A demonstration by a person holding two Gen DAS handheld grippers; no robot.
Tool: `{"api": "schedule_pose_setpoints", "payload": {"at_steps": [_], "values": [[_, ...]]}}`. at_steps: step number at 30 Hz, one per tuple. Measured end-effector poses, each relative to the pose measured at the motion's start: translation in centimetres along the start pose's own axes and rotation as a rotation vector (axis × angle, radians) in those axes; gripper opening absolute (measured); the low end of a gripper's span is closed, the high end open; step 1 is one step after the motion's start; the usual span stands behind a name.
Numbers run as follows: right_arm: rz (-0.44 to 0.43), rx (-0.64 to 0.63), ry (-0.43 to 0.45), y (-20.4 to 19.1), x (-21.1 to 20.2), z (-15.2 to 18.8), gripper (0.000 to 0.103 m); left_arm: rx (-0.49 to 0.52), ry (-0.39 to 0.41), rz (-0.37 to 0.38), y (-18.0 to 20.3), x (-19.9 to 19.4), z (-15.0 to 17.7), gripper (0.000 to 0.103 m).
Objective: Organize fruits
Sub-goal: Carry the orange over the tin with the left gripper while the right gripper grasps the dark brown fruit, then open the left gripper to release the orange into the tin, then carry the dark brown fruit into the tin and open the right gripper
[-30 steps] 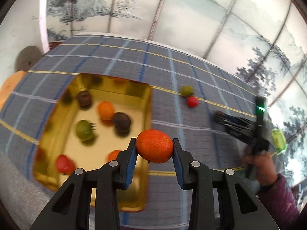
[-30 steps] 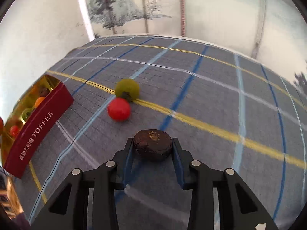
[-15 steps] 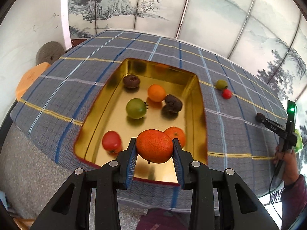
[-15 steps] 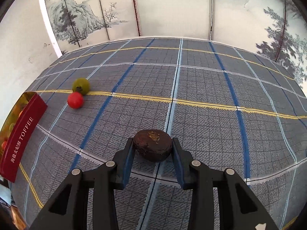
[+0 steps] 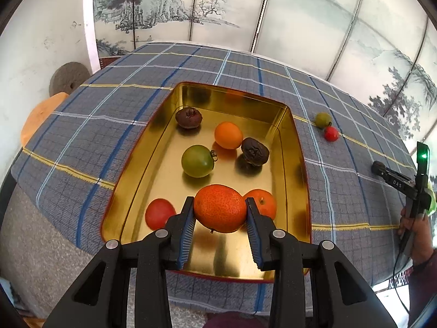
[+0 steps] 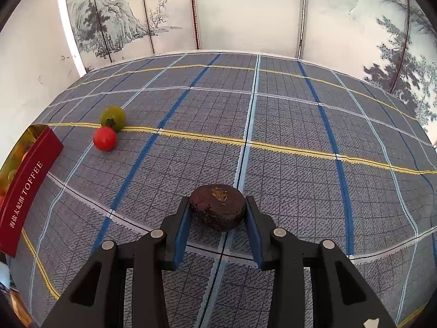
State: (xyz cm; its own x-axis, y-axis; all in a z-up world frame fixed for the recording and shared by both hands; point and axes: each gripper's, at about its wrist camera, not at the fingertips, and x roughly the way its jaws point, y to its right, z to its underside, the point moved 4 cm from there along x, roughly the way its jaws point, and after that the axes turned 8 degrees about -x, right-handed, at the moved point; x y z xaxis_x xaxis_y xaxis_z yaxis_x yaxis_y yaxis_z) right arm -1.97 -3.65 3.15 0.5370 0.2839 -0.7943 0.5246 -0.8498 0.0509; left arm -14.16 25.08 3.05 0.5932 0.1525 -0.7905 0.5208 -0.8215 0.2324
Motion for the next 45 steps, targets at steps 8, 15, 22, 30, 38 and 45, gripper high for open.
{"api": "schedule_pose_setpoints", "payload": {"at_steps": [8,15,22,30,38,45], "values": [[0.000,0.000,0.000,0.0,0.0,0.0,0.036,0.043,0.012,-0.040,0.6,1.0,-0.3,0.037],[0.001,-0.001,0.000,0.0,0.0,0.0,0.036,0.075,0.024,-0.085,0.9,1.7,-0.3,0.038],[0.003,-0.002,0.000,-0.1,0.0,0.0,0.036,0.089,0.032,-0.112,1.0,2.0,-0.7,0.045],[0.003,-0.002,0.000,-0.1,0.0,0.0,0.036,0.137,0.116,-0.189,1.8,0.6,-1.4,0.074],[0.005,-0.004,0.000,-0.2,0.0,0.0,0.036,0.169,0.142,-0.215,2.8,-0.7,-0.8,0.077],[0.029,-0.023,-0.007,-0.4,0.2,0.1,0.036,0.190,0.164,-0.254,3.1,-1.8,-0.1,0.083]]}}
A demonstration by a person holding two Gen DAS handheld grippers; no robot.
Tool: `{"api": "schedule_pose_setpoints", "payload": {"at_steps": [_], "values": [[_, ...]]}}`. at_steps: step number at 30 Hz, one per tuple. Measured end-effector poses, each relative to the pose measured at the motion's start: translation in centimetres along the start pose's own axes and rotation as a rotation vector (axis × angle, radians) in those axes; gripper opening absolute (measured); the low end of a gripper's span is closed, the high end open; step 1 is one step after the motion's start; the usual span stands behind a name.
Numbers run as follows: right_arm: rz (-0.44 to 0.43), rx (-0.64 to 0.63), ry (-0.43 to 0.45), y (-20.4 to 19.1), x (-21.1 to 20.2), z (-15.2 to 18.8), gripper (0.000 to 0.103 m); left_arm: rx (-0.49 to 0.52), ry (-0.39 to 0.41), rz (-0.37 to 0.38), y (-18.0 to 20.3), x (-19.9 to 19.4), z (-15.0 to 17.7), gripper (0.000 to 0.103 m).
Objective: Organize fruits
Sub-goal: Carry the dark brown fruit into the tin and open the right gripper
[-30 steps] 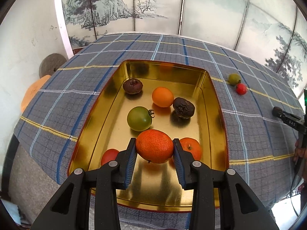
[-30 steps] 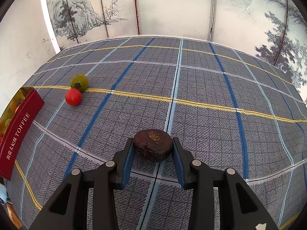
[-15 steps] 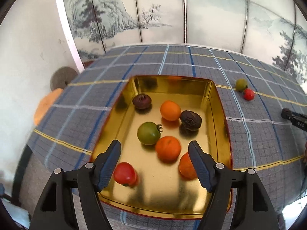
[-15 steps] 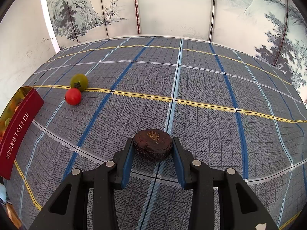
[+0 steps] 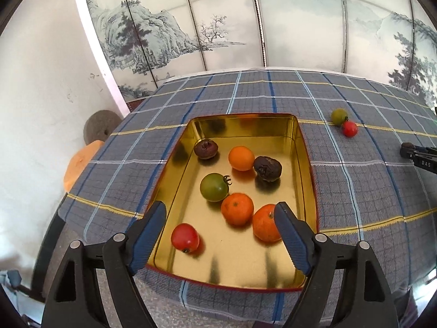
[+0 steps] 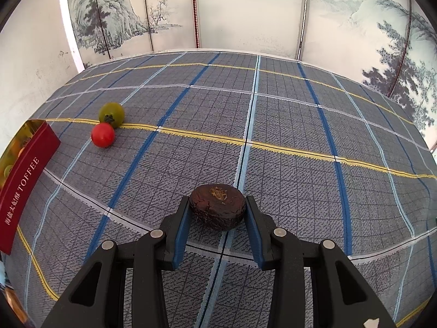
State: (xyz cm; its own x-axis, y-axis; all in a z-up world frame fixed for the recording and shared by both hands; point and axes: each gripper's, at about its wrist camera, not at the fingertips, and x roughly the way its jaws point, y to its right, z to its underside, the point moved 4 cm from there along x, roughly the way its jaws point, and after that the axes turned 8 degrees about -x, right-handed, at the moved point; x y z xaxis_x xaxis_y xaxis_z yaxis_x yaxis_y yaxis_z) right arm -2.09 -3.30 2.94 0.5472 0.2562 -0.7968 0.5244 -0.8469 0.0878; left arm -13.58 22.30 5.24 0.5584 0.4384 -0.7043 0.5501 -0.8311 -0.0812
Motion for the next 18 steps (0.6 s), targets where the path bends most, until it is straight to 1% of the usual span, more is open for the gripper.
{"api": "schedule_pose_setpoints", "payload": {"at_steps": [5,8,10,12,14,16,18], "values": [[-0.001,-0.007,-0.001,-0.4,-0.4,0.3,0.036,-0.008,-0.004,-0.017,-0.7,-0.8,0.6,0.086],[-0.013,-0.014,0.001,-1.6,-1.1,1.0,0.036,-0.009,-0.003,-0.027,-1.3,-1.1,1.0,0.088],[-0.040,-0.020,0.008,-2.9,-1.8,1.6,0.036,-0.014,0.004,-0.034,-1.8,-1.3,1.1,0.088],[-0.074,-0.022,0.031,-4.3,-2.8,1.9,0.036,-0.023,0.002,-0.046,-2.3,-1.5,1.2,0.088],[-0.126,-0.040,0.056,-6.6,-4.1,1.8,0.036,-0.039,0.003,-0.051,-3.1,-1.6,1.4,0.089],[-0.183,-0.063,0.080,-8.8,-5.2,1.2,0.036,-0.056,0.008,-0.062,-4.0,-1.8,1.6,0.089],[-0.248,-0.115,0.111,-11.9,-6.7,0.0,0.036,-0.062,0.006,-0.077,-4.7,-1.9,1.8,0.089]]}}
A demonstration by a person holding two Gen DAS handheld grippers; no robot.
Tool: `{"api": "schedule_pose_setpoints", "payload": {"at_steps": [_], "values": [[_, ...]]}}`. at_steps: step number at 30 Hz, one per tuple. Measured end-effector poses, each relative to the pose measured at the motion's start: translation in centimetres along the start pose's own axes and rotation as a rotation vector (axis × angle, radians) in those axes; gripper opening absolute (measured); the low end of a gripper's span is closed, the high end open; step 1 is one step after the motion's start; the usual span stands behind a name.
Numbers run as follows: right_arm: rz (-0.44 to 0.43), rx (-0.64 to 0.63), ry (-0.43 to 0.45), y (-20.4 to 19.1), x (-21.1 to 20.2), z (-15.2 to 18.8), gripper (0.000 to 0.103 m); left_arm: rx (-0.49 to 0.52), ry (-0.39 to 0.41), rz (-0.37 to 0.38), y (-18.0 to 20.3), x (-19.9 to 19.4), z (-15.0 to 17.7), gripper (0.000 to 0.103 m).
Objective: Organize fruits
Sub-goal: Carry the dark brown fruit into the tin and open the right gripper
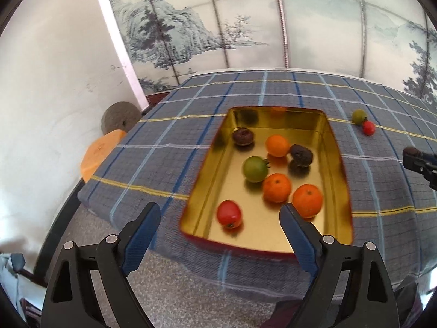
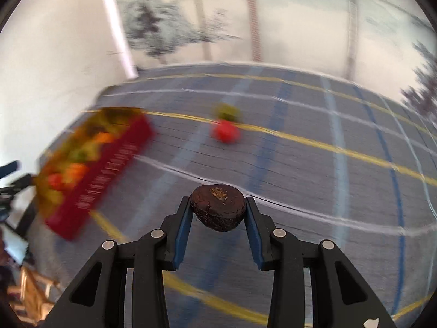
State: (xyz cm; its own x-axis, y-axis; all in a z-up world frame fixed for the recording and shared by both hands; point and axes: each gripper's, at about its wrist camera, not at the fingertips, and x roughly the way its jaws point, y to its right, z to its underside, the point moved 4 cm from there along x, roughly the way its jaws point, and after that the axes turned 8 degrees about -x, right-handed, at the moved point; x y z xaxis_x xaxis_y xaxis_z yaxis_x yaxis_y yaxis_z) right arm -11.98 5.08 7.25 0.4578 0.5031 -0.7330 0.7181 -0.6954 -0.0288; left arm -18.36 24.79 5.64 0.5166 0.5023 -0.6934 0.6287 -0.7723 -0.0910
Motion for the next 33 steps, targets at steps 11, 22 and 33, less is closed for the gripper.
{"api": "schedule_pose_setpoints", "payload": {"at_steps": [11,22,33], "values": [[-0.244,-0.218,-0.014,-13.9,3.0,-5.8,0.036,-0.031,-0.004,-0.026,-2.8,-0.2,0.8,0.090],[-0.223,-0.301,-0.127,-18.2,10.1,-8.8,0.036,-0.003,0.031,-0.056,-3.4,-0.7,1.0,0.092],[-0.225,-0.250,-0.096,-18.6,10.9,-10.6,0.047,0.006,0.030,-0.066,-3.5,-0.7,1.3,0.094]]}}
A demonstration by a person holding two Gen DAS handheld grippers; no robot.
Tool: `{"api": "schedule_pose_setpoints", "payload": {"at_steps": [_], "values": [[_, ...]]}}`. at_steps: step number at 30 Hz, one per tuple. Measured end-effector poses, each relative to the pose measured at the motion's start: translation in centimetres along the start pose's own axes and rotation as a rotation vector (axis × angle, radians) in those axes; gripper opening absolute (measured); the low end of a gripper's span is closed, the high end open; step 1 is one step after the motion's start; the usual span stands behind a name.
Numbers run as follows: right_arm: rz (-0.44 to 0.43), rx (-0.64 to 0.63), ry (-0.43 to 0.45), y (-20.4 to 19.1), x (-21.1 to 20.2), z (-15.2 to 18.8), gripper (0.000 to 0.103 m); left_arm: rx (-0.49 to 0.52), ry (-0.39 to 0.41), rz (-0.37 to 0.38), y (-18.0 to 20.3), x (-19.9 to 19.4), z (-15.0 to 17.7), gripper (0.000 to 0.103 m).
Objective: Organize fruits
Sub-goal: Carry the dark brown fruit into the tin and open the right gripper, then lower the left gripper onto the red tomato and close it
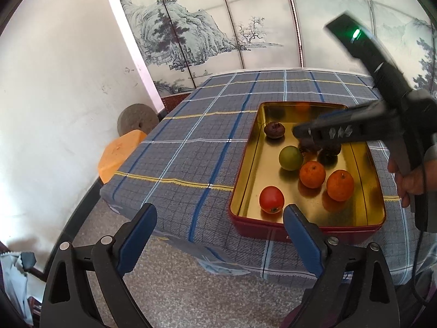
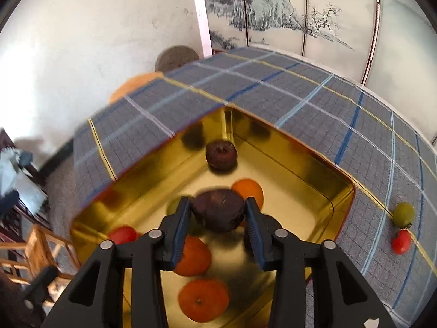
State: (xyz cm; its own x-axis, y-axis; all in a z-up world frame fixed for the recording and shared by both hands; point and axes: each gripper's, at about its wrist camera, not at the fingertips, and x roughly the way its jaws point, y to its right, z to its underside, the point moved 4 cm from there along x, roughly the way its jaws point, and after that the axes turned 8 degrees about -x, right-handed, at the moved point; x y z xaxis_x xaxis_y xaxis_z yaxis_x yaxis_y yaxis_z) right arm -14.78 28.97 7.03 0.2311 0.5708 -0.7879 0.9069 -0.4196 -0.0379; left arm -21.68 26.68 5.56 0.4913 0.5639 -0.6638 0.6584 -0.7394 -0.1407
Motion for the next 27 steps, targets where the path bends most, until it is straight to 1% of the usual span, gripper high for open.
{"api": "schedule_pose_setpoints", "payload": {"at_steps": [1,2,3,8,12,14,17,18,22,23,25,27], "values": [[-0.014,0.010,0.028,0.0,-0.5,-0.2,0.058,0.001,-0.001,-0.001,0.0,0.0,0.1,0.094],[-0.028,0.018,0.058,0.1,-1.1,-0.4,0.063,0.001,-0.001,-0.003,0.0,-0.1,0.1,0.094],[-0.034,0.028,0.107,0.2,-2.2,-0.6,0.067,0.001,-0.003,-0.004,0.0,0.0,0.1,0.094],[-0.021,0.048,0.224,1.0,-5.5,-0.4,0.067,0.008,-0.005,-0.004,0.3,-0.2,0.3,0.094],[0.022,0.074,0.249,2.7,-7.2,1.4,0.069,0.022,-0.007,-0.006,0.7,-0.3,0.3,0.094],[0.050,0.103,0.243,4.2,-7.8,2.9,0.069,0.027,-0.009,-0.004,1.0,-0.3,0.3,0.094],[0.115,0.133,0.215,6.9,-8.5,5.6,0.069,0.040,-0.009,-0.006,1.5,-0.5,0.4,0.094],[0.163,0.138,0.194,8.1,-8.8,6.9,0.069,0.044,-0.010,-0.006,1.7,-0.5,0.3,0.094],[0.279,0.173,0.130,12.3,-10.1,10.8,0.069,0.066,-0.007,-0.003,2.6,-0.7,0.1,0.094],[0.323,0.186,0.106,13.6,-10.5,12.0,0.069,0.073,-0.005,-0.003,2.9,-0.8,0.1,0.094],[0.370,0.211,0.063,15.8,-11.1,13.8,0.069,0.094,-0.001,-0.001,3.7,-0.9,-0.2,0.095],[0.408,0.249,0.040,17.8,-11.8,15.6,0.069,0.117,0.005,0.001,4.5,-1.1,-0.4,0.095]]}}
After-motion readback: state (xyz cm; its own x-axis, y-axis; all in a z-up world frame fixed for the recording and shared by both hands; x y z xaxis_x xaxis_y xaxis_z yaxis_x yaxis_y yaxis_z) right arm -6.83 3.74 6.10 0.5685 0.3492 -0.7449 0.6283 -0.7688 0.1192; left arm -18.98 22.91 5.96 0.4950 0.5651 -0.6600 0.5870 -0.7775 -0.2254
